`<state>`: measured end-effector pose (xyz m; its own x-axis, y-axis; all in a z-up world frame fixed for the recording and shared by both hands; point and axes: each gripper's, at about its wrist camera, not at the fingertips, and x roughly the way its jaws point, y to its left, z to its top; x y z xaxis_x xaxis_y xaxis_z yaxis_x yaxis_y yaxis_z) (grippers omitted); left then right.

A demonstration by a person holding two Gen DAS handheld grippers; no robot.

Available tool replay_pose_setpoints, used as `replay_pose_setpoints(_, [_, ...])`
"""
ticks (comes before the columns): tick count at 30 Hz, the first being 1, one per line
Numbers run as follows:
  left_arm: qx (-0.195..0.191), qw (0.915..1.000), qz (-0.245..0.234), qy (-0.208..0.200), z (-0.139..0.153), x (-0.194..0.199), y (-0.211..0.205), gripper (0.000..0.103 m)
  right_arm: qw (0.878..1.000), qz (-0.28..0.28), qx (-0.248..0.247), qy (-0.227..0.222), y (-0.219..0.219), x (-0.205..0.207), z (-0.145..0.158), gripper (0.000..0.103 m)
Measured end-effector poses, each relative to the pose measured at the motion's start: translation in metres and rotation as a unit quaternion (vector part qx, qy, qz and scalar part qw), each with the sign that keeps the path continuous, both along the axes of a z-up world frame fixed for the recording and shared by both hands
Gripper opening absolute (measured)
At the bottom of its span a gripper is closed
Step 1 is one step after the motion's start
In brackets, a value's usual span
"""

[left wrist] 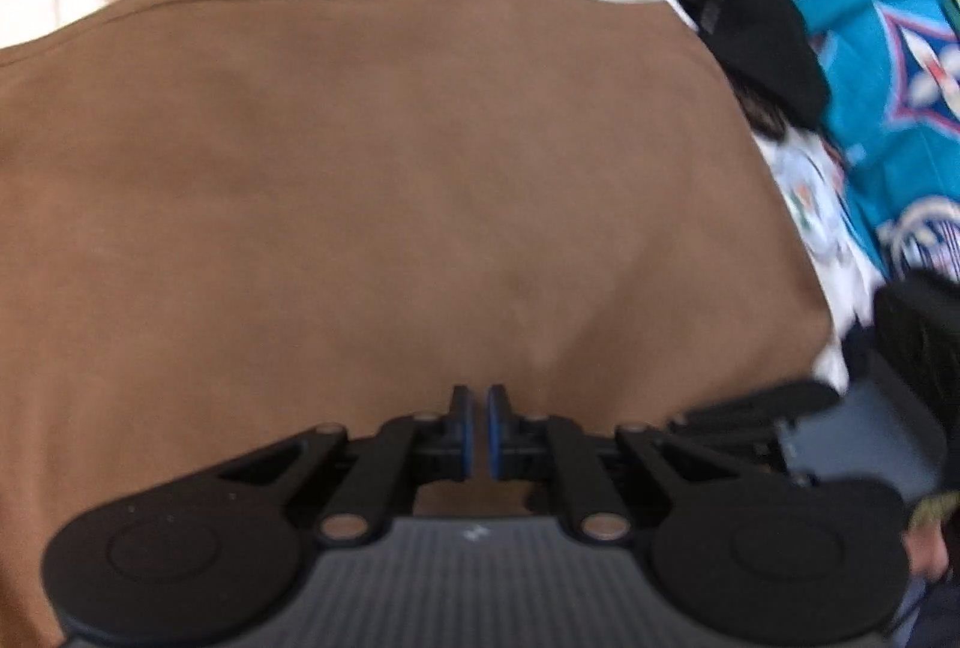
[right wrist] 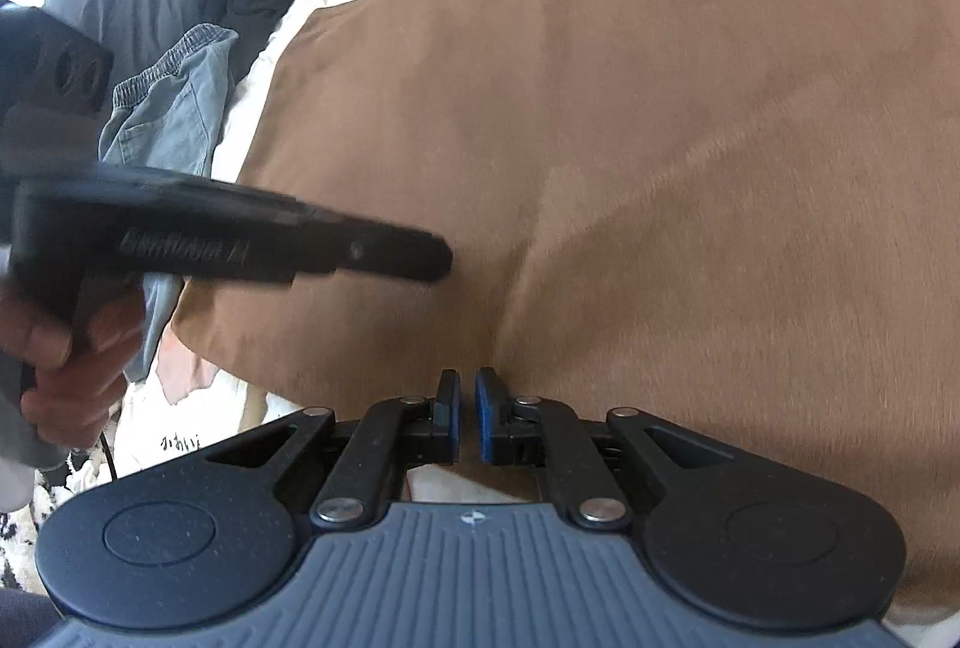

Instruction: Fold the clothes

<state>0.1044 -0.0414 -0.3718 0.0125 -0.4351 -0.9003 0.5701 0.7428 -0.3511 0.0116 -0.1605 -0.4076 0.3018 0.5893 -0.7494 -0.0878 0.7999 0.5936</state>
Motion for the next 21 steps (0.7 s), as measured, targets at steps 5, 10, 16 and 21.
replay_pose_setpoints(5, [0.006, 0.9997, -0.020, 0.009, -0.008, -0.016, -0.007, 0.005, 1.000, 0.007, -0.004, 0.006, 0.002, -0.009, -0.003, 0.009])
replay_pose_setpoints(10, [0.023, 0.9992, -0.020, 0.025, -0.022, -0.018, -0.013, 0.005, 1.000, 0.009, -0.011, 0.014, 0.000, -0.012, -0.006, 0.005])
replay_pose_setpoints(16, [0.043, 0.9974, -0.017, 0.056, -0.024, -0.006, -0.017, 0.002, 0.999, 0.008, -0.034, 0.015, -0.005, -0.011, 0.007, 0.006])
replay_pose_setpoints(21, [0.044, 0.9966, -0.005, 0.070, -0.012, -0.002, -0.011, 0.006, 0.999, -0.002, -0.048, -0.005, -0.034, -0.003, 0.045, 0.004])
